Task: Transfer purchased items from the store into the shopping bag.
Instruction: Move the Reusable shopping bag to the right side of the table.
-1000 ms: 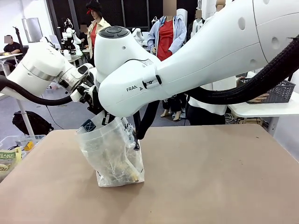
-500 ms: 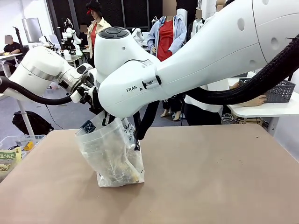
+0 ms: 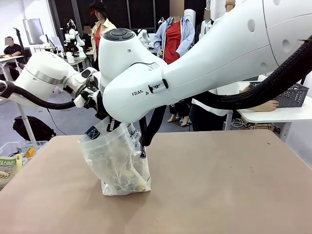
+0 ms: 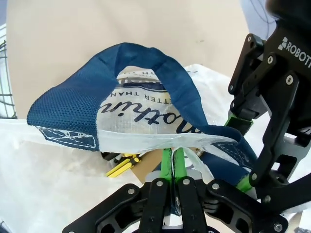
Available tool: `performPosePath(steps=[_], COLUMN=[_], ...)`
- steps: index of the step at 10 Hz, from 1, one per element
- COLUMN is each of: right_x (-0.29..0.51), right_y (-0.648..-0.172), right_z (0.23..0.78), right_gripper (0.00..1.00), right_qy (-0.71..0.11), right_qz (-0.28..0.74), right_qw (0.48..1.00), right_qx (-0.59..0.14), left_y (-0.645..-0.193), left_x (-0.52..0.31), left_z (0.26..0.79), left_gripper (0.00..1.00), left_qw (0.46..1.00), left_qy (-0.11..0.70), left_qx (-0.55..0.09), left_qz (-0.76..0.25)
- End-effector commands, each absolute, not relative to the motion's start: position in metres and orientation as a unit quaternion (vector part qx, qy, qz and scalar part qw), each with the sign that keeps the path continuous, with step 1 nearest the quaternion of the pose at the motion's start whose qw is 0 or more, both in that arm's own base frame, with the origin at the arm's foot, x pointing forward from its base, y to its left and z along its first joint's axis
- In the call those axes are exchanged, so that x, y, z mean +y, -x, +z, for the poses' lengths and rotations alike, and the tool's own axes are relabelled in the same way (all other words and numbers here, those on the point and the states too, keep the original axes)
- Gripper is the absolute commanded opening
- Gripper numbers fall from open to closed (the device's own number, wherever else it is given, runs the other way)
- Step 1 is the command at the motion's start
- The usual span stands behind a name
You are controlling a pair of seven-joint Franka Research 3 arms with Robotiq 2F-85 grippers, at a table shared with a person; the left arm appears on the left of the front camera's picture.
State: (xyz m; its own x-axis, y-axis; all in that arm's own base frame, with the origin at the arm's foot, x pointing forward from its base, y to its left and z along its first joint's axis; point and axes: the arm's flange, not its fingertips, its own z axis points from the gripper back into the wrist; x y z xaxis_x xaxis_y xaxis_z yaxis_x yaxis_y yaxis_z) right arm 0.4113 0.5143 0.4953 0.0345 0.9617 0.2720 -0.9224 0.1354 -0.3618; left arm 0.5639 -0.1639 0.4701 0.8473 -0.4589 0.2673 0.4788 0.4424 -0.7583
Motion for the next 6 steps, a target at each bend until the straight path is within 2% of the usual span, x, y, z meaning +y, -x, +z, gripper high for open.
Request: performPosePath(steps=[1,6], right_x=[0.5274,0.5276], right_y=[-0.413,-0.4161], right_z=[0.49,0.4894], right_gripper=[0.0,0.0], right_qy=[0.017,0.019], right_qz=[0.669,0.665], right_qw=[0.705,0.709], right_qx=[-0.235,-0.232], left_y=[-0.5652,-0.5685], left_x=[-0.177,-0.1671], left_z=[0.4781,0.4784], left_gripper=[0.61,0.61], left_qw=[0.818,0.803], left_qy=[0.5,0.529], left_qx=[-0.001,-0.002], left_qz=[-0.284,-0.274])
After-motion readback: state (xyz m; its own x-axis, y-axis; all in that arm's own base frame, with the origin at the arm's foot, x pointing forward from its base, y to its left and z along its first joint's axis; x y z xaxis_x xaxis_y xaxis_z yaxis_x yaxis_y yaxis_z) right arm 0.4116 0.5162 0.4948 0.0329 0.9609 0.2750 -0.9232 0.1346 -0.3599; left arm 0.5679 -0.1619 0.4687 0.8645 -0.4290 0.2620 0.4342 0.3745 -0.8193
